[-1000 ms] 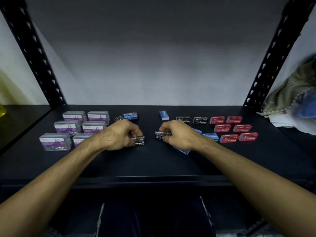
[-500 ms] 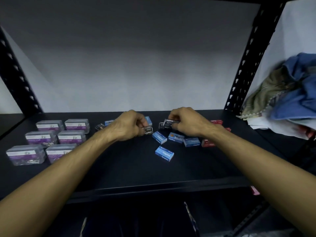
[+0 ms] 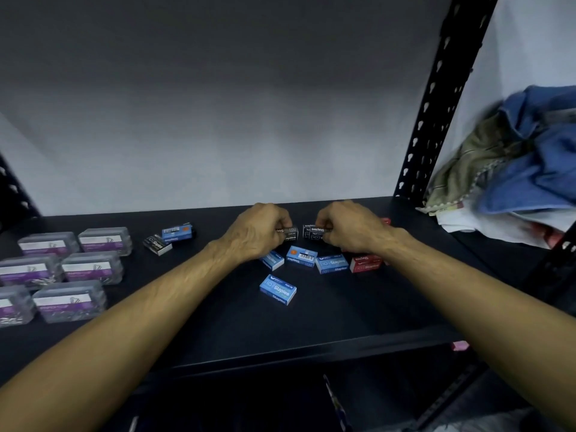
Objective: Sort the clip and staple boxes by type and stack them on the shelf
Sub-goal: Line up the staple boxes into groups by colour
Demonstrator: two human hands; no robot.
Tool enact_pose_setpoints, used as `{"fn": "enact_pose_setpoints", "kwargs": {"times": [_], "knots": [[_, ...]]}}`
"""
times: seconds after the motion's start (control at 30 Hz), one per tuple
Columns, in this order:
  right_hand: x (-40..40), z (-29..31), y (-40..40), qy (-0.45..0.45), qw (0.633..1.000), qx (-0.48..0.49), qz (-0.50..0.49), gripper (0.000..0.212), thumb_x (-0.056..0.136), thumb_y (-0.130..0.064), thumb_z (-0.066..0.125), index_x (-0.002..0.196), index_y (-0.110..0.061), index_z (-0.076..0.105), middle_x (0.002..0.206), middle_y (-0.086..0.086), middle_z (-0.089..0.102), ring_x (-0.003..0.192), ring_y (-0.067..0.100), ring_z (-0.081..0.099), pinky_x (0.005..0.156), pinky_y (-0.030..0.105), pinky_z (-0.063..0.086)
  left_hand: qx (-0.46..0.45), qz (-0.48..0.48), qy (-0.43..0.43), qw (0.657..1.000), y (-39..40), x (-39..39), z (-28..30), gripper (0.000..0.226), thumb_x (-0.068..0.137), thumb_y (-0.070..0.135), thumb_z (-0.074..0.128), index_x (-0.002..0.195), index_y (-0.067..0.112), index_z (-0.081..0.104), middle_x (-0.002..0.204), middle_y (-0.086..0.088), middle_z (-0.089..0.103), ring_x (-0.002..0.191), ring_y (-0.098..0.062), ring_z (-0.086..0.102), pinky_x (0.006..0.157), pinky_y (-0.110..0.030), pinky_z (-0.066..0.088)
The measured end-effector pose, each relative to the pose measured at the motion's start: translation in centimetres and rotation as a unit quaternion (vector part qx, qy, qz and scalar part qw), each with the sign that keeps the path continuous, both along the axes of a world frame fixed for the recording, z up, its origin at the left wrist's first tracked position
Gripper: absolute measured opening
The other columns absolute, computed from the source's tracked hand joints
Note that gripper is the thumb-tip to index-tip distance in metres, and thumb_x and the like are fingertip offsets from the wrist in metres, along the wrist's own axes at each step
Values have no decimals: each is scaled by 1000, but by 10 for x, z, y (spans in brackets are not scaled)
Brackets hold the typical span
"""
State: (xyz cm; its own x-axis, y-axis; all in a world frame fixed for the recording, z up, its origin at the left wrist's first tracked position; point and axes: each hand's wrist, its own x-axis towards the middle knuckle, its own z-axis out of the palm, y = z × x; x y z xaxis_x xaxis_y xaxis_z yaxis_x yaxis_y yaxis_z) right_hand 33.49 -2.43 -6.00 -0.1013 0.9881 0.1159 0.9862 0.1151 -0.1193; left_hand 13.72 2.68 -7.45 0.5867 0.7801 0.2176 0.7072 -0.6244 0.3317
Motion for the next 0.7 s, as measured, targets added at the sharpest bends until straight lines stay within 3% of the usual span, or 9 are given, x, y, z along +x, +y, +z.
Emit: {"fn": "enact_pose_setpoints", "kwargs": {"times": [0.17,0.3,0.47,0.57,0.7], "knots": [[0,-6,2,-11,1000,-5,19,21,85,-18,67,106,-21,70,95,-7,65,81,11,51,72,26,39,36,-15,36,999,1,5,-11,21,87,16,68,107,20,71,109,2,69,96,-16,63,84,-32,51],[-1,-11,3,-6,999,-25,31,14,85,-17,66,98,-21,71,86,-8,66,77,12,57,69,28,43,41,-26,48,998,1,7,-14,17,88,17,68,104,21,70,104,2,68,93,-18,62,77,-31,49],[-1,-10,1,11,998,-48,50,14,86,-16,67,96,-22,73,81,-13,64,75,9,59,63,23,40,-20,-48,55,997,1,0,-9,16,87,15,70,101,24,71,92,10,68,84,-8,62,75,-24,48],[0,-9,-1,21,996,-65,60,18,87,-17,67,103,-23,73,87,-14,64,79,5,58,68,21,40,-39,-49,56,997,2,-4,-7,16,85,14,72,99,24,72,86,11,67,79,-4,61,68,-17,44],[0,-8,0,28,996,-65,58,18,88,-16,68,106,-19,72,93,-10,68,80,7,58,72,23,41,-33,-38,45,998,2,-2,-7,16,85,14,71,99,22,73,88,7,69,82,-8,63,74,-26,51]]}}
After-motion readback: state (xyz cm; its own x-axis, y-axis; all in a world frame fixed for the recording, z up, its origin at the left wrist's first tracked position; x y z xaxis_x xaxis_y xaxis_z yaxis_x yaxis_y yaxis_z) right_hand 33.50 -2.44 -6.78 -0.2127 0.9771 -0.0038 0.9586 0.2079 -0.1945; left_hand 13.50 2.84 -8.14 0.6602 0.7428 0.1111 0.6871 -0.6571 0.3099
